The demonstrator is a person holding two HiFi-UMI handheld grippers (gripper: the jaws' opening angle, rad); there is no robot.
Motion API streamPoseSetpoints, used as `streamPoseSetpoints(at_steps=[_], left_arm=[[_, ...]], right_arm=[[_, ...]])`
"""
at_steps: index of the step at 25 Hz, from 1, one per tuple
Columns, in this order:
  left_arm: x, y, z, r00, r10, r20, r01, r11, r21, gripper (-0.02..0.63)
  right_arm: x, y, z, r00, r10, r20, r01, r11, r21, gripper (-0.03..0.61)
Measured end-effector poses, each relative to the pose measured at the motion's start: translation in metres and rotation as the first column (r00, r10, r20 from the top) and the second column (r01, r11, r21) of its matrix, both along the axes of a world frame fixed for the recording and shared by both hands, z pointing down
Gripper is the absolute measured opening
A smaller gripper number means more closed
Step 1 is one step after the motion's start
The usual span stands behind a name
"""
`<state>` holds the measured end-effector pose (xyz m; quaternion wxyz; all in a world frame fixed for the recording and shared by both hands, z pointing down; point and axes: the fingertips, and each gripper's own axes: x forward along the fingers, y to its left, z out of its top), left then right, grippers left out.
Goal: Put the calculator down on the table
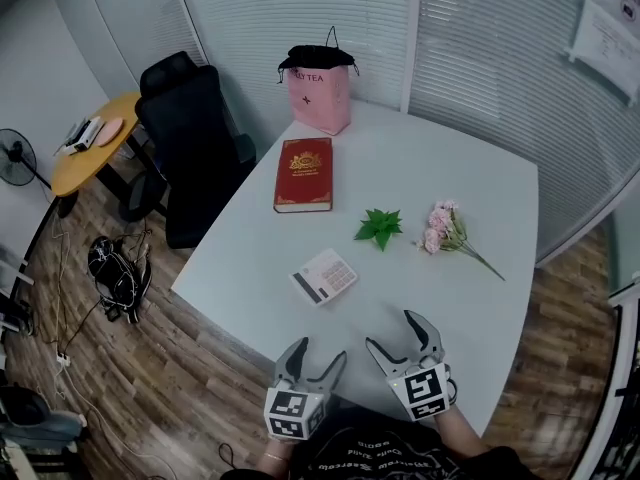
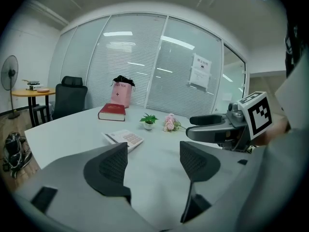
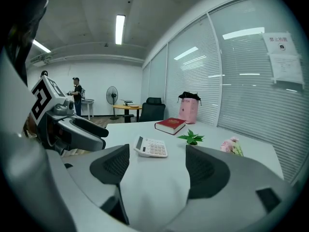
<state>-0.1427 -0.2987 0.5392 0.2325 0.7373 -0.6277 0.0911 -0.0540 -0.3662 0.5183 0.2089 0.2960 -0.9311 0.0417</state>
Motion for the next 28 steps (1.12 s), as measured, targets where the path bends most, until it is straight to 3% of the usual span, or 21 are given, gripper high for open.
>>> streamPoseSetpoints(at_steps=[9,12,16,22,26,28], left_arm=[[0.04,0.032,0.007,1.0,-0.026,0.007,0.026,1.0,-0.006,0.345],[0.042,0.033,0.008,1.0,-0.028,0.012,0.028,1.0,0.008,0.345],[0.046,0.039,0.008,0.999,-0.038,0.003,0.037,0.999,0.015,0.335],[0.041,0.037,0.001,0.995,-0.097,0.025,0.095,0.994,0.054,0.153],[0.037,0.037,0.001,0.993,-0.111,0.034,0.109,0.992,0.059,0.045],[0.037,0.038,0.001,0.995,-0.099,0.034,0.097,0.994,0.056,0.025]], right_arm=[[0.044,0.039,0.02,1.0,-0.005,-0.024,0.004,1.0,-0.014,0.367],[0.048,0.04,0.021,0.999,-0.022,-0.031,0.023,0.999,0.023,0.363],[0.052,0.046,0.02,0.999,-0.021,-0.035,0.023,0.999,0.043,0.288],[0.053,0.046,0.011,0.998,-0.036,-0.047,0.04,0.995,0.096,0.146],[0.051,0.041,0.011,1.0,-0.011,-0.013,0.012,0.998,0.061,0.018],[0.048,0.042,0.011,0.999,-0.041,-0.012,0.042,0.995,0.091,0.009]])
